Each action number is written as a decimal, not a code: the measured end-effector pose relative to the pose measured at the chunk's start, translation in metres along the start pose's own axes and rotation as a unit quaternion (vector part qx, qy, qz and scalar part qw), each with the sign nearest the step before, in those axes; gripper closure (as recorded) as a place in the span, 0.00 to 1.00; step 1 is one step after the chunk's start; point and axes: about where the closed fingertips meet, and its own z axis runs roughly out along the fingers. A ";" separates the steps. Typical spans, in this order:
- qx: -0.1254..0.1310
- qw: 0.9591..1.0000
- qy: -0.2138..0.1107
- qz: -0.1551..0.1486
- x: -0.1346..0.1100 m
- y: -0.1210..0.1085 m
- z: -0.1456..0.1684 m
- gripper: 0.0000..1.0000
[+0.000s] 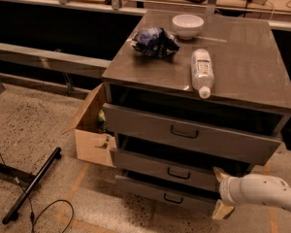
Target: Open middle drawer
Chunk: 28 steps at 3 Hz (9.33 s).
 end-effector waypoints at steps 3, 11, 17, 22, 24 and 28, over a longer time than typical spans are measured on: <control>-0.006 1.000 -0.002 -0.007 -0.007 -0.014 0.021 0.41; -0.020 1.000 0.003 -0.003 -0.050 -0.007 -0.110 0.38; 0.034 0.998 0.043 0.036 -0.006 -0.046 -0.015 1.00; -0.154 0.983 0.093 0.049 0.022 0.087 -0.058 1.00; -0.186 0.973 0.122 0.058 0.020 0.123 -0.119 1.00; -0.097 0.987 0.104 0.072 -0.027 0.099 -0.080 1.00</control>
Offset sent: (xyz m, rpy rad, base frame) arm 0.0347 0.0090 -0.0123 -0.0054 -0.0097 0.0113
